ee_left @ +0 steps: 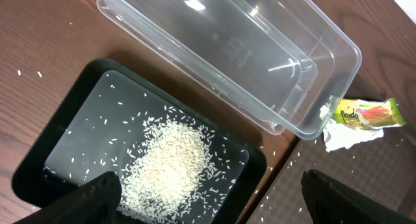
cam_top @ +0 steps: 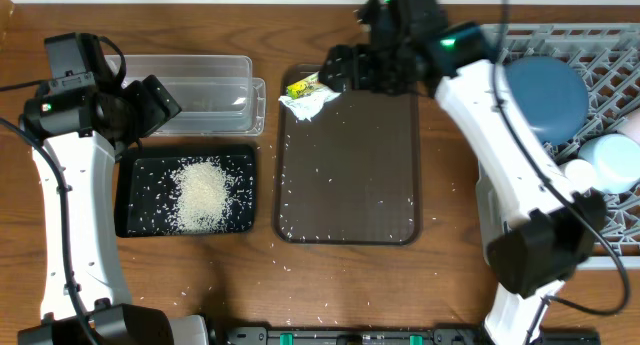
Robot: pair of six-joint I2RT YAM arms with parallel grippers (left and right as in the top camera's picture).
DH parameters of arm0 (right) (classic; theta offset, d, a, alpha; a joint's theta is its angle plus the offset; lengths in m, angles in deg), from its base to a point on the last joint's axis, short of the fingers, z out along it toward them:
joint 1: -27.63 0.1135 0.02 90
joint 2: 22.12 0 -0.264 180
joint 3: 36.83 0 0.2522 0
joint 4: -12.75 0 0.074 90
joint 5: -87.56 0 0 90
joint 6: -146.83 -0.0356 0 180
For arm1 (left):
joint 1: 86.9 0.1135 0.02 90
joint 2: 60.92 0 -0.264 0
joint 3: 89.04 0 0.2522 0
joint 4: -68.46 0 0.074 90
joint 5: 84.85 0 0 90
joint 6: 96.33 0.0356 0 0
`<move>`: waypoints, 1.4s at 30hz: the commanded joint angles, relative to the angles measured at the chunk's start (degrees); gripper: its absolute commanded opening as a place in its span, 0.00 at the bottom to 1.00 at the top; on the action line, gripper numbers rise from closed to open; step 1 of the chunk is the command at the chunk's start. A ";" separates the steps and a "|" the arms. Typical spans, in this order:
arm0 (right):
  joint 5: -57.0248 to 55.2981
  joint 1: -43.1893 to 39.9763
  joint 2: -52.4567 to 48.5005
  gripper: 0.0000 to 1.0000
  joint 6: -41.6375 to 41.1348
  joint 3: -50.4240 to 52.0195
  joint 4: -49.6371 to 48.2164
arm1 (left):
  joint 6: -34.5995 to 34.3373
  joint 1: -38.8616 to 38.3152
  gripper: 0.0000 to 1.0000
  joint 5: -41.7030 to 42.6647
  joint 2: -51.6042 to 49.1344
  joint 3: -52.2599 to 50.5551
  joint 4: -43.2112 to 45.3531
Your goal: Sort waste into correct bins and load items into the dishwasher rack
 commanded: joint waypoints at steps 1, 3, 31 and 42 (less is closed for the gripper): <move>0.15 1.75 -1.38 0.99 -0.98 -0.04 -1.66 | 0.35 0.17 0.92 -0.31 0.00 1.29 -0.13; -2.16 2.23 -2.01 0.99 -0.98 -0.04 -2.12 | 0.35 0.17 0.92 -0.31 0.00 1.29 -0.13; -11.80 -28.48 0.20 0.99 -3.72 -2.89 18.51 | -0.59 0.17 0.92 -0.24 0.00 1.27 -0.11; -11.82 -29.18 0.20 0.99 -3.72 -2.89 18.51 | 5.92 -8.15 0.92 28.68 0.02 0.63 -7.93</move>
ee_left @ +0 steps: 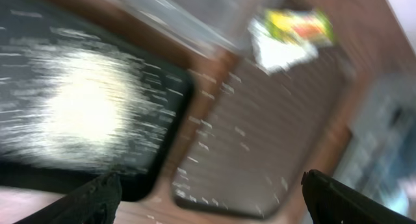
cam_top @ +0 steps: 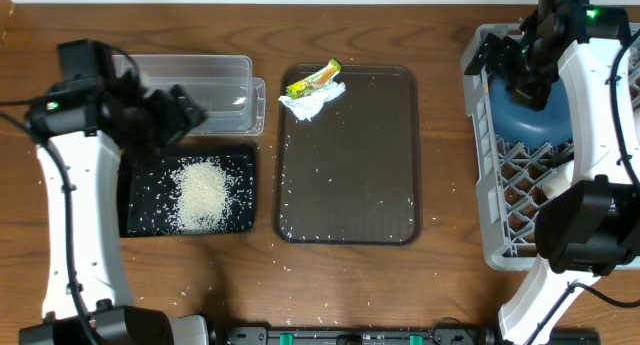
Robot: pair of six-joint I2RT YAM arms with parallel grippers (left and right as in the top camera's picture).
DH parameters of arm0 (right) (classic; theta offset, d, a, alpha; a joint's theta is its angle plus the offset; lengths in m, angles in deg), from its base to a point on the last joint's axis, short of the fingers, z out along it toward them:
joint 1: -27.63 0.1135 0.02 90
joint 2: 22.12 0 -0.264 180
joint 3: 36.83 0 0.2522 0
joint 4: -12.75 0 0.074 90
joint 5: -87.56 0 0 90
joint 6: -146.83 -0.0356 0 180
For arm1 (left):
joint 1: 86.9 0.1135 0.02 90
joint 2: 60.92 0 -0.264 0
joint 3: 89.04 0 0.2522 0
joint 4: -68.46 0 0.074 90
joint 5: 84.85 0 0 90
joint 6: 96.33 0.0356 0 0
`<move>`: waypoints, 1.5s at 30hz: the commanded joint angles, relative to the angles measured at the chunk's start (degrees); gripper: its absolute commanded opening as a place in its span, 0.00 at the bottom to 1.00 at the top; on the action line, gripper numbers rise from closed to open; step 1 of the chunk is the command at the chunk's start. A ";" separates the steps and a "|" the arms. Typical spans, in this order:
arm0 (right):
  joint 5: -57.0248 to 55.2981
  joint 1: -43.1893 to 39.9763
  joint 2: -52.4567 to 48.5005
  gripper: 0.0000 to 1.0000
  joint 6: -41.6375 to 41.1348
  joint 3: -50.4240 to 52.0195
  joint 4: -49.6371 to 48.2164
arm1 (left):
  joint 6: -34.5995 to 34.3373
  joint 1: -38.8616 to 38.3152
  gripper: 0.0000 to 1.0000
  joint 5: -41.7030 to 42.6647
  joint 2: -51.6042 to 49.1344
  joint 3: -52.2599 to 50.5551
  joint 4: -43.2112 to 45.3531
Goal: Sort waste into correct bins and load items into the dishwasher rack
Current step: 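Reach the left gripper to the white tissue on the brown tray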
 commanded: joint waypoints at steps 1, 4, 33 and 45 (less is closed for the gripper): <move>0.07 -0.26 2.19 0.99 -0.59 -1.14 0.09 | 5.68 -6.58 0.92 9.51 0.02 0.57 -0.35; 0.07 0.02 2.19 0.99 -0.59 -1.14 0.09 | 5.97 -15.74 0.92 7.72 0.02 0.57 0.85; 0.04 0.20 2.19 0.99 -0.57 -1.14 -0.04 | 19.76 -39.28 0.92 -18.43 -14.84 19.78 19.71; 0.04 0.17 2.19 0.99 -0.57 -1.14 -0.04 | 20.39 -39.28 0.92 -42.36 -32.68 19.76 23.04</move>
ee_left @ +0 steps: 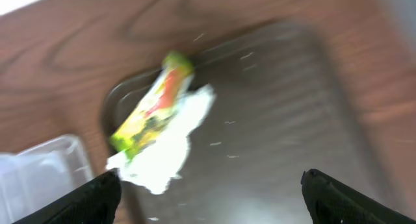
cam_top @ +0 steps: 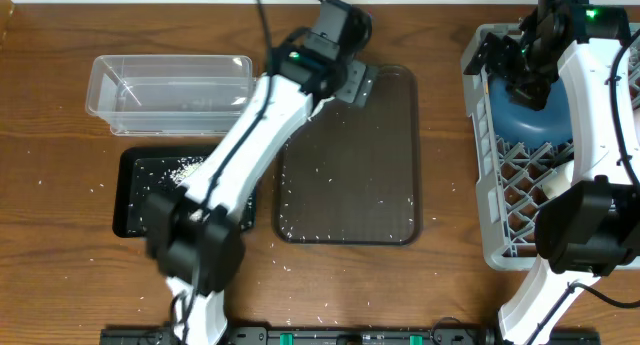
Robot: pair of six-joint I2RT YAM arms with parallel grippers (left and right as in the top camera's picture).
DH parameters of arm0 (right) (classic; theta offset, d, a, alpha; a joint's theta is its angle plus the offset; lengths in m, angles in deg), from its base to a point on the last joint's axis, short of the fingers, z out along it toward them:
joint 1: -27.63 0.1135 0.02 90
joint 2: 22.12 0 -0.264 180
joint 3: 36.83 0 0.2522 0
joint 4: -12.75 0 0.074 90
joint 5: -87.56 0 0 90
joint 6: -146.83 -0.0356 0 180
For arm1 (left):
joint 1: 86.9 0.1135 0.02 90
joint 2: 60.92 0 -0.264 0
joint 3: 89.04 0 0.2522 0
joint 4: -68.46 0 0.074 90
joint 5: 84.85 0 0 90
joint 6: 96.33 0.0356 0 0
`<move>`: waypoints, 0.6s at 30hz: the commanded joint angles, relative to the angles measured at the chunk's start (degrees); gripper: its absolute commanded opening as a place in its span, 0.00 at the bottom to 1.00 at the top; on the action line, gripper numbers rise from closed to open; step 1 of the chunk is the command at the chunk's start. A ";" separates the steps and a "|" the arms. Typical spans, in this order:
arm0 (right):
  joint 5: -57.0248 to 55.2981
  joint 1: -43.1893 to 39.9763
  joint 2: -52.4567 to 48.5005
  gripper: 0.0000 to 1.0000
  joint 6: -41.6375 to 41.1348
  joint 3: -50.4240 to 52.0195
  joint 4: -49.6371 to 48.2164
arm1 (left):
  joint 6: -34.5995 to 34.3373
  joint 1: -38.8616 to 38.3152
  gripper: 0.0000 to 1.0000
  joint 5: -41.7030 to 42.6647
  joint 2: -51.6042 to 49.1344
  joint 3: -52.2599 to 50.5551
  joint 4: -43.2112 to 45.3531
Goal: Sort waste into correct bins and load items into the dishwasher rack
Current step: 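Reach the left gripper to the white tissue on the brown tray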
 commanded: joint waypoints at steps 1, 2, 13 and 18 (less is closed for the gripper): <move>-0.07 0.17 2.08 0.99 -0.57 -1.09 0.00 | 1.14 0.24 0.92 -10.12 -4.17 0.52 -0.15; -0.07 0.17 2.08 0.99 -0.57 -1.11 0.00 | 1.14 0.24 0.92 -10.10 -5.38 0.52 -0.13; -0.07 0.22 2.08 0.99 -0.57 -1.11 0.00 | -1.36 0.24 0.73 -8.57 -10.93 0.50 -0.42; -0.07 0.22 2.08 0.99 -0.57 -1.11 0.00 | -1.90 0.24 0.71 -5.99 -10.99 -0.59 1.05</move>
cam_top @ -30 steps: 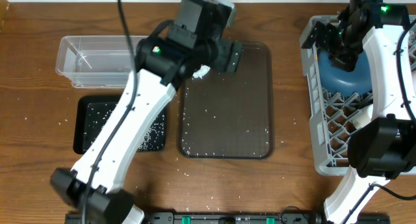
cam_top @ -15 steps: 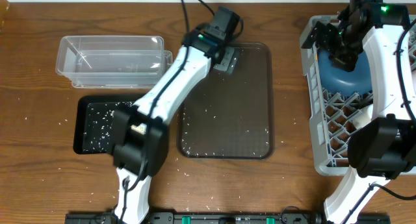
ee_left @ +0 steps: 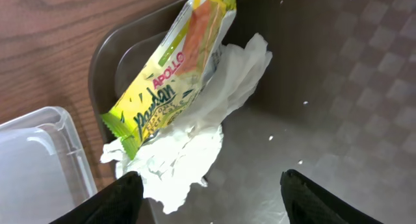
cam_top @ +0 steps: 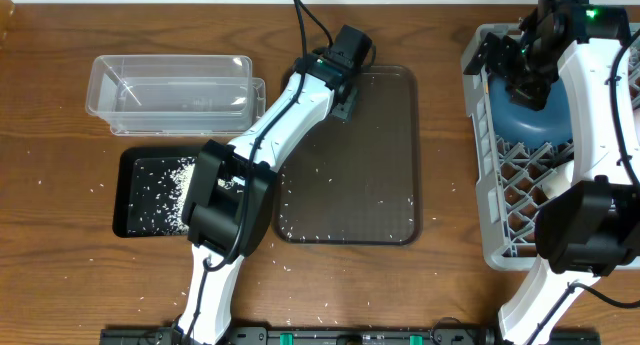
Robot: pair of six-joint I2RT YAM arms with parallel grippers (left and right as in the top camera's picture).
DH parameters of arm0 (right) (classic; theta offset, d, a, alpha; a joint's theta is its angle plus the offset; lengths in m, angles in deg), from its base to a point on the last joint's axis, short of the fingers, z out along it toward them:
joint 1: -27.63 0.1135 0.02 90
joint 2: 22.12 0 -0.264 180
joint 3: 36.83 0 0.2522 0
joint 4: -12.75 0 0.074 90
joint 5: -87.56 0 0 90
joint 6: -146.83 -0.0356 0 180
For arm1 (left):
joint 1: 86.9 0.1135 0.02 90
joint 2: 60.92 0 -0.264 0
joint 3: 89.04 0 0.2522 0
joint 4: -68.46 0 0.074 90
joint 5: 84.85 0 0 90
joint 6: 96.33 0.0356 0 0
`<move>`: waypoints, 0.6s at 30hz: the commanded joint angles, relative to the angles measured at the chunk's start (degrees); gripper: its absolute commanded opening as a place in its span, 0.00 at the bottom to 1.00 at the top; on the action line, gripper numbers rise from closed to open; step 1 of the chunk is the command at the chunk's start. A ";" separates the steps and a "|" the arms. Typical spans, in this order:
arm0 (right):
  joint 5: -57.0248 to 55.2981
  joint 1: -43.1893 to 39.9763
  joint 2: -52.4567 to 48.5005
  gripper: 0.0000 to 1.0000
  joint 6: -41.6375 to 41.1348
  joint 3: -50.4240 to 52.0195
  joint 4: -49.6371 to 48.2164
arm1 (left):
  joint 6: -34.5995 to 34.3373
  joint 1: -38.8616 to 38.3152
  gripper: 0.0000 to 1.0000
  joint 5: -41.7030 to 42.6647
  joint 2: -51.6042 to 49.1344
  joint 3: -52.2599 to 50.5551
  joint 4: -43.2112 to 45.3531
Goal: Sort waste into correct bins and load items into the dishwasher rack
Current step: 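Reach the left gripper to the white tissue on the brown tray, then grasp the white tissue with the left gripper and lift it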
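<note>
In the left wrist view a yellow-green snack wrapper (ee_left: 175, 74) lies on a crumpled white napkin (ee_left: 195, 143) in the far left corner of the brown tray (ee_left: 325, 87). My left gripper (ee_left: 211, 198) is open just above them, its fingers (ee_left: 117, 198) set wide to either side of the napkin's near end. In the overhead view the left gripper (cam_top: 343, 85) covers that corner and hides both pieces. My right gripper (cam_top: 520, 70) hangs over the blue bowl (cam_top: 545, 120) in the dishwasher rack (cam_top: 482, 185); its jaws do not show.
A clear plastic container (cam_top: 170, 85) stands left of the brown tray (cam_top: 350, 185), with a black tray of rice (cam_top: 150, 190) in front of it. Rice grains are scattered on the brown tray and the table. The left arm stretches across the tray's left edge.
My left gripper has come closer to the wrapper and napkin, which now fill the wrist view between the open fingers. The right arm has not moved.
At first my right arm reached over the tray's far left corner by the wrapper while my left gripper hung over the two bins. Then the right arm was over the rack and the left gripper had shifted right. The left gripper then reached the tray corner and now sits close over the litter.
</note>
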 commanded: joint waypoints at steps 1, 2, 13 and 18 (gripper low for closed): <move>-0.13 0.20 2.08 0.99 -0.57 -1.11 0.00 | -1.09 0.20 0.70 1.18 -0.76 -0.79 0.87; -0.13 0.22 2.08 0.99 -0.57 -1.11 0.00 | -1.09 0.20 0.70 1.18 -0.90 -1.05 1.29; -0.13 0.22 2.08 0.99 -0.57 -1.11 0.00 | -1.07 0.50 0.68 1.16 -3.52 -1.20 2.67; -0.13 0.22 2.08 0.99 -0.57 -1.11 0.00 | -1.11 1.49 0.68 1.20 -4.96 -1.25 3.19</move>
